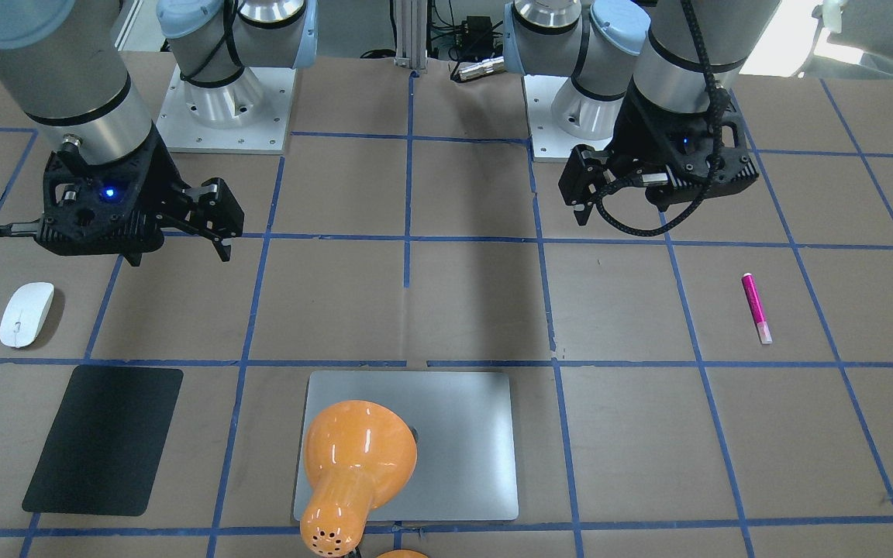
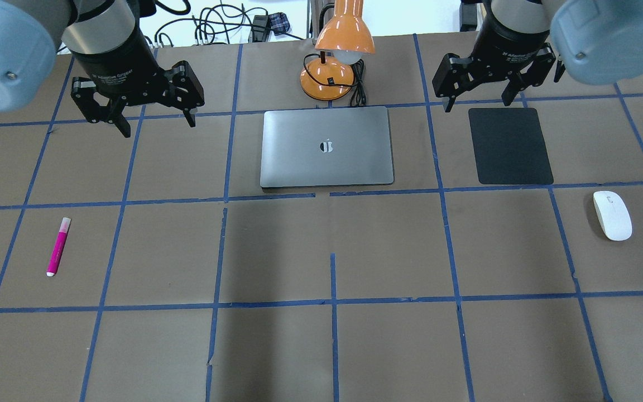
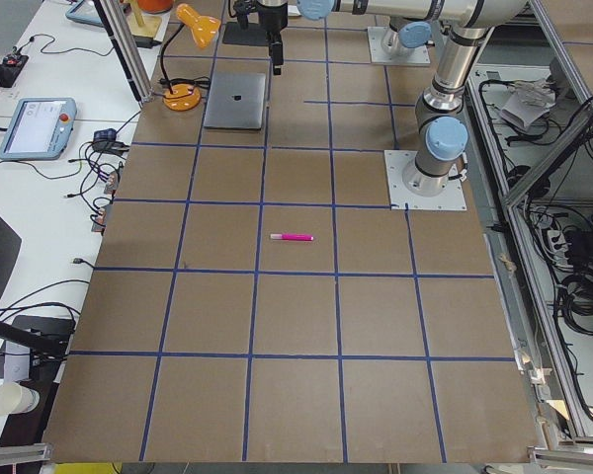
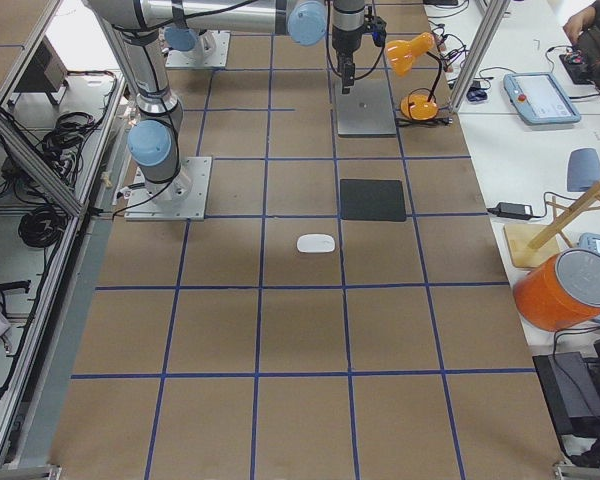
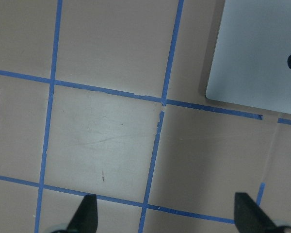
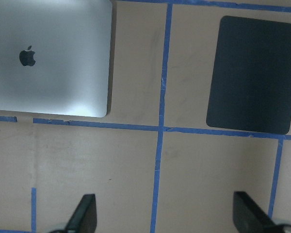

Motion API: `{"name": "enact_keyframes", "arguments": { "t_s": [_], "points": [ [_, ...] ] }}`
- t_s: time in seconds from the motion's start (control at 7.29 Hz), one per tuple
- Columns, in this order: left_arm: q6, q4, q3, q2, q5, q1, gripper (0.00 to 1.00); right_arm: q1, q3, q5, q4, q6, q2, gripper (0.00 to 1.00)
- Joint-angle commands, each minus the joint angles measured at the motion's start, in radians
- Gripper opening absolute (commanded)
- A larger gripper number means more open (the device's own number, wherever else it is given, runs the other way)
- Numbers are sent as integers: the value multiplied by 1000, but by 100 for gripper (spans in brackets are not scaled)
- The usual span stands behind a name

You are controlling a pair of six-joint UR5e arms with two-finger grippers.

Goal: Place pen and mouse around notebook

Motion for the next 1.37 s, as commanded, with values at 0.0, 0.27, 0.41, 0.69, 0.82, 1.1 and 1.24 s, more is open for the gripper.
{"name": "enact_keyframes", "arguments": {
  "t_s": [0.0, 0.27, 0.41, 0.69, 0.82, 1.1, 1.24],
  "points": [
    [3, -1, -3, 11, 1, -1, 100, 0, 0, 2, -1, 0, 0, 100],
    [19, -1, -14, 12, 2, 10, 100, -26, 34, -12, -12, -18, 17, 100],
    [54, 2, -50, 5, 4, 48, 100, -97, 73, -14, -18, -63, 25, 100],
    [278, 191, -220, -15, 7, 268, 100, -324, 187, -11, -56, -278, 47, 100],
    [527, 367, -338, -23, 7, 404, 100, -410, 256, -62, -242, -411, 75, 100],
    [843, 694, -570, -61, 4, 626, 100, -609, 406, -57, -462, -611, 124, 100],
    [927, 803, -630, -102, -1, 701, 100, -662, 455, -48, -522, -671, 143, 100]
  ]
}}
